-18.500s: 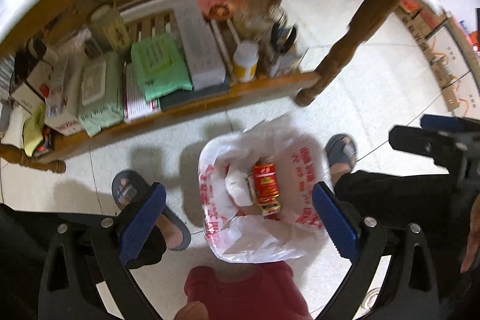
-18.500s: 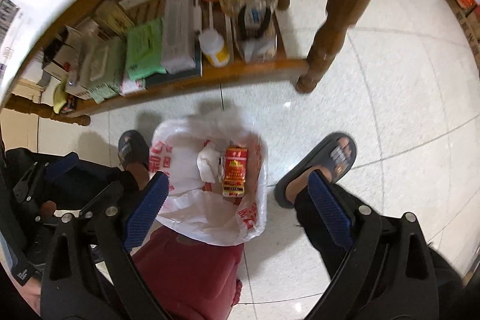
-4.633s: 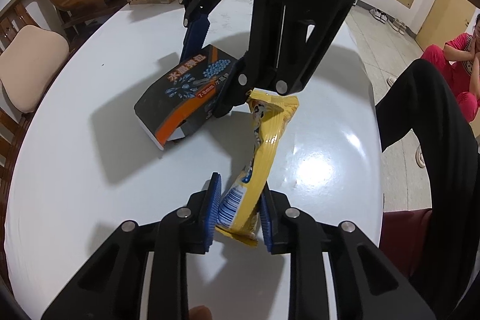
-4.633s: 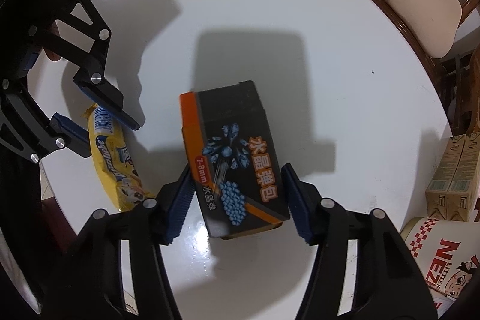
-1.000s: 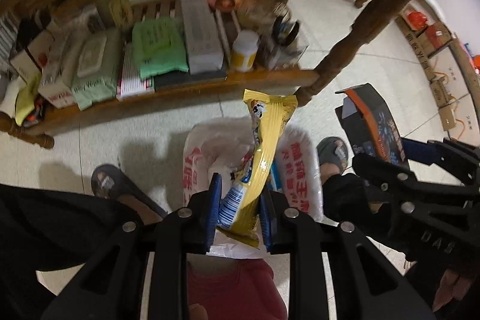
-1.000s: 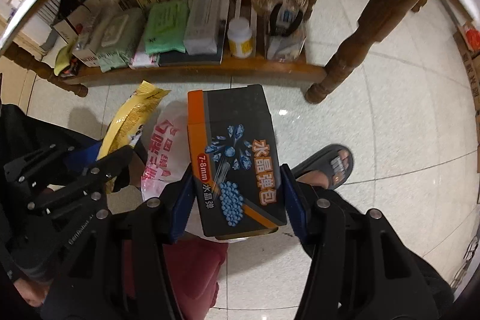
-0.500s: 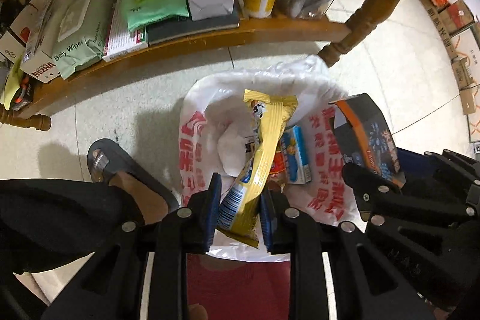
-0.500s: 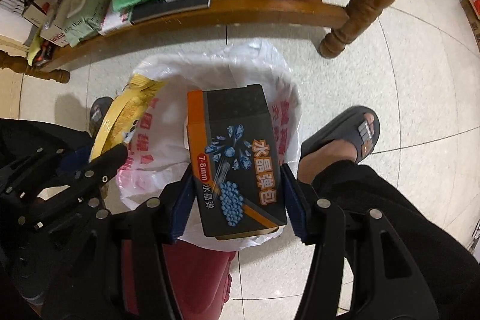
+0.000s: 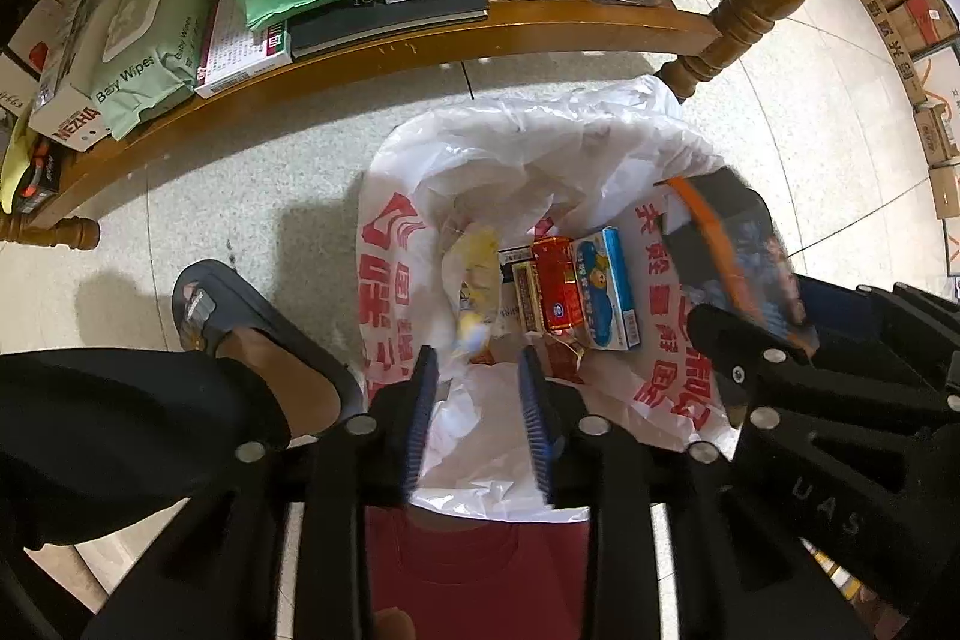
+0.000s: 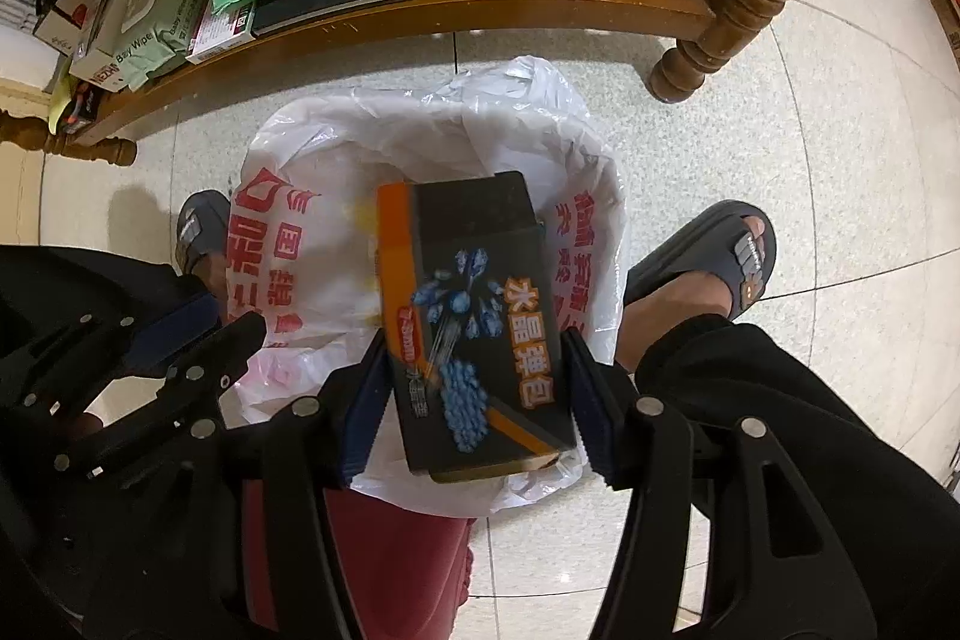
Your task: Collect trash
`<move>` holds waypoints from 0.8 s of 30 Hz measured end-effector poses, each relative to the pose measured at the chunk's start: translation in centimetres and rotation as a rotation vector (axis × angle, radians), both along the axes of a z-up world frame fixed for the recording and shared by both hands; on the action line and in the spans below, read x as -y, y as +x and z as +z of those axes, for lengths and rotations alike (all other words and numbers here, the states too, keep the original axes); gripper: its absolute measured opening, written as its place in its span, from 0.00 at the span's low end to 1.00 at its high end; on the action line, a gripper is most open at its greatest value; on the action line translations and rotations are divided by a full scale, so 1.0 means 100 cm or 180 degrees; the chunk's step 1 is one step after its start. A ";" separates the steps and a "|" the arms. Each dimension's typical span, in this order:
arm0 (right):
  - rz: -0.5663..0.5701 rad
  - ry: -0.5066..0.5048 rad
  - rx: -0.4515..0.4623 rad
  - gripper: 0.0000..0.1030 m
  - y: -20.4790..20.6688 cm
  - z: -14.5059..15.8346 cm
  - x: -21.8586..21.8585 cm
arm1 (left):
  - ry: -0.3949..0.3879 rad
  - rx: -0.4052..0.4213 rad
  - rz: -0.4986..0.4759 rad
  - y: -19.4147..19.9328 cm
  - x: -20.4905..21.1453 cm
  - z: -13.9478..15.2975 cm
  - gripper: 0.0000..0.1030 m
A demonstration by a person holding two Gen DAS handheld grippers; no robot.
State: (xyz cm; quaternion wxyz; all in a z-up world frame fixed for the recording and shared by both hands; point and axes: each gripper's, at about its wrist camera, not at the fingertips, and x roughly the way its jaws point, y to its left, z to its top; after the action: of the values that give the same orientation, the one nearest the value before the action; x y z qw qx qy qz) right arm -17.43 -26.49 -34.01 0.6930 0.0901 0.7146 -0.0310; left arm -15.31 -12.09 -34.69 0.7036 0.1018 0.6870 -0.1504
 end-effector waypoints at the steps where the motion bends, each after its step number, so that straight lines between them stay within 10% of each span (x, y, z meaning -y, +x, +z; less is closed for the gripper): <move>1: -0.0018 -0.0042 -0.0010 0.56 0.000 0.000 0.002 | 0.0003 -0.0003 0.0025 0.001 -0.001 0.001 0.44; 6: -0.0122 -0.0134 0.0016 0.75 -0.003 0.004 0.014 | -0.0020 -0.0024 0.0161 0.006 -0.012 0.002 0.65; 24: -0.0114 -0.0104 0.0410 0.85 -0.003 0.090 0.016 | -0.0129 0.0623 0.0344 0.019 -0.031 0.088 0.91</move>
State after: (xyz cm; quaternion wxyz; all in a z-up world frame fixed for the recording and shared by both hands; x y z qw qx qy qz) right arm -17.76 -28.09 -24.98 0.7383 0.0933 0.6662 -0.0492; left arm -13.46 -8.96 -25.85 0.7764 0.0646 0.6163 -0.1154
